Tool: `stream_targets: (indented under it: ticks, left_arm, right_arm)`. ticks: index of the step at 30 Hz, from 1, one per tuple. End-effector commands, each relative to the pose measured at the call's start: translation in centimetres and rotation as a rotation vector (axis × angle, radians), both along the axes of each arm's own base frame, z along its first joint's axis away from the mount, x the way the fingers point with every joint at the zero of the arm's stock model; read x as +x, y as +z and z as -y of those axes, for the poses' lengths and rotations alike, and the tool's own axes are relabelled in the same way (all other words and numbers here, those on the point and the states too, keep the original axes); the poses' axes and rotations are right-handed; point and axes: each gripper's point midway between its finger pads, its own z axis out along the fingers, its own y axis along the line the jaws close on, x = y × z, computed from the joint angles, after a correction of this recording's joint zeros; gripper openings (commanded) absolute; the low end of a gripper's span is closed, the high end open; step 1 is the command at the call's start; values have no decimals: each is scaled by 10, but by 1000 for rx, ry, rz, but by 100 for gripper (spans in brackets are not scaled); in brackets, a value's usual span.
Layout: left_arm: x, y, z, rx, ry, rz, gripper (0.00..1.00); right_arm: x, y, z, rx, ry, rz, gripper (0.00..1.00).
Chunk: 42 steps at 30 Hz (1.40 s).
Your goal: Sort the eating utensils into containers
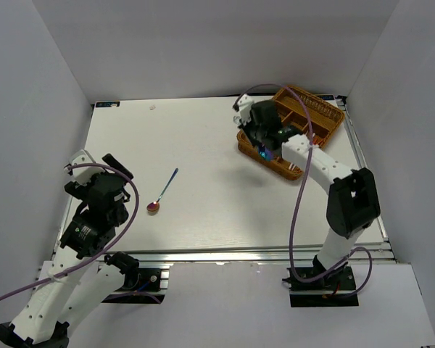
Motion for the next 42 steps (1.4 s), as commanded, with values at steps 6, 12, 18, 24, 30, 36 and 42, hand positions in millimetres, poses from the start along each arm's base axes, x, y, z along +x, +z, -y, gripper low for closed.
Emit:
stream_targets:
  ticks: [6,12,18,24,30,36,42]
  left_arm:
    - [14,-8,18,-3,-87,-25,98]
    - [29,-23,34,20,-147,-97,98]
    - [36,-36,45,31,-193,-153,98]
    - [36,-37,43,39,-178,-158,98]
    - [38,-41,44,43,-182,-173,98]
    - [40,-46,45,55,-180,-197,98]
    - [41,-47,48,54,-199,-201,98]
  right_arm:
    - [146,43,130,-502,-120,279,0]
    - [201,69,165,-620,-77,495,0]
    - [231,38,189,-679,15,493,0]
    - [261,12,214,-707,35,492,0]
    - [278,6,239,-757,-6,520,0]
    - [275,-13,242,-724,5,486,9]
    - [273,-2,246,-702,-45,509,40]
